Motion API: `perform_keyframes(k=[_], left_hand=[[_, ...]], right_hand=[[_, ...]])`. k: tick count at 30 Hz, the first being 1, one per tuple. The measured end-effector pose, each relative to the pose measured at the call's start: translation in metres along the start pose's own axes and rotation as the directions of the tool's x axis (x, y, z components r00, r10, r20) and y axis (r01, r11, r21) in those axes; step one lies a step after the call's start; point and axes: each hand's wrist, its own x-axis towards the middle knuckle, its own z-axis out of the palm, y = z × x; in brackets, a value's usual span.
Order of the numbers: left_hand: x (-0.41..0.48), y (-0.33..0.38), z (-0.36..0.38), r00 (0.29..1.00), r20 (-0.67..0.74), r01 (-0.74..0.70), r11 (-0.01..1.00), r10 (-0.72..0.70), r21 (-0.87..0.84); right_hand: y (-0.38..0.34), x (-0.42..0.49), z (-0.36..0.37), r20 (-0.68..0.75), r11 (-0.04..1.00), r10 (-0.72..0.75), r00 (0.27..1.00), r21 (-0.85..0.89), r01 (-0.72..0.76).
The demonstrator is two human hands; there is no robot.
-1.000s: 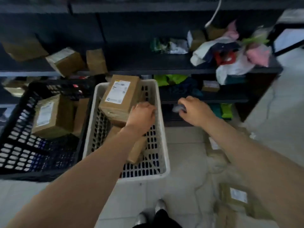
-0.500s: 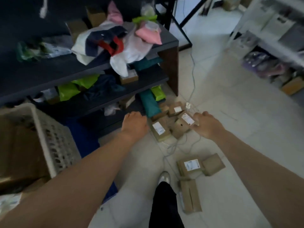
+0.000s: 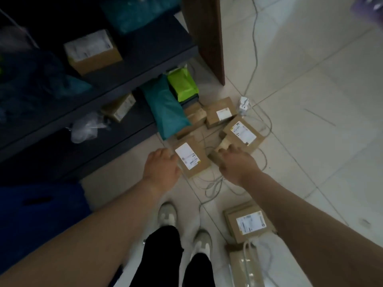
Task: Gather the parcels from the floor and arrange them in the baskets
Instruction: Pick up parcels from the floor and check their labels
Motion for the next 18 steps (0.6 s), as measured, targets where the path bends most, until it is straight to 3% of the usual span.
perform_keyframes(k=[7,14,18], left_hand=[[0.127,-0.021,0.169,0.993,0.112,-0.038,0.999,0.036,0.018],[0.18,-0.031,0.264,0.988,0.143,0.079,0.976,-0.05,-0.205],[0.19,-0.032,0.288,0.993,0.059,0.115,0.923,-0.101,-0.366]], right_hand=[[0.008,0.155,0.153,0.081,0.995,0.008,0.997,0.096,-0.016],[0.007,0.236,0.234,0.067,0.967,0.072,0.995,0.24,-0.086],[0.006,0.253,0.251,0.055,0.938,0.105,0.993,0.325,-0.117]])
